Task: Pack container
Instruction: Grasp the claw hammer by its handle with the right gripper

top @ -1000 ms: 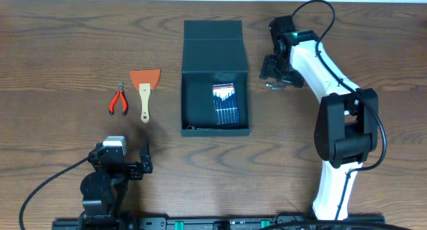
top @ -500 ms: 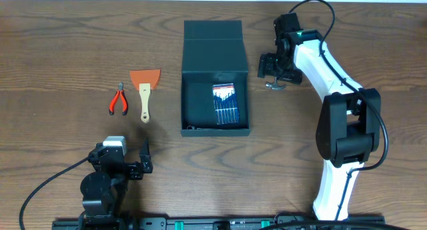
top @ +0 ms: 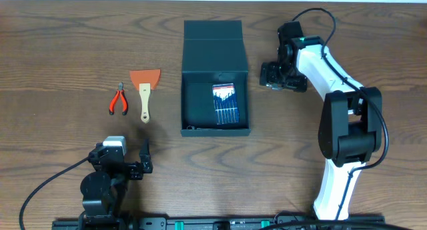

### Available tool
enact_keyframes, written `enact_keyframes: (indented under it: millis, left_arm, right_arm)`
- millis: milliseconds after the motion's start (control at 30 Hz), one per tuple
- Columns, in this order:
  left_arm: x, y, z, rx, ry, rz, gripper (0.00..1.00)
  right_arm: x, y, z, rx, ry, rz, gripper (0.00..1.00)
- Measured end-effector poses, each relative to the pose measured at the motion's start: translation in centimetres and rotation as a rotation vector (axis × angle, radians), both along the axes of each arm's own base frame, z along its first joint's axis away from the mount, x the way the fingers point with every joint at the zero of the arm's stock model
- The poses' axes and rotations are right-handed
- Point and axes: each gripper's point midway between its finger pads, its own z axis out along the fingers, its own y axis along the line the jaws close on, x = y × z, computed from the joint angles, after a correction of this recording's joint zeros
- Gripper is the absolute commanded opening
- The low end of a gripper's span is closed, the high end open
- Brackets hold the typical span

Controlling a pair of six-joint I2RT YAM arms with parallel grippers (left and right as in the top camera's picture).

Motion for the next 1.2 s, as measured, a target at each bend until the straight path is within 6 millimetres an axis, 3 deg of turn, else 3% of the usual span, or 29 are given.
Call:
enact_keyframes:
  millis: [600,1200]
  left_arm:
    - [0.0,0.0,0.0,0.000,0.000,0.000,0.98]
    - [0.0,0.0,0.0,0.000,0.000,0.000,0.98]
  right_arm:
    - [0.3,0.6,-1.2,0.023,-0.034,0.089,0.97]
    - [0.0,0.5,-1.3,0.020,-0.026,0.111,0.74]
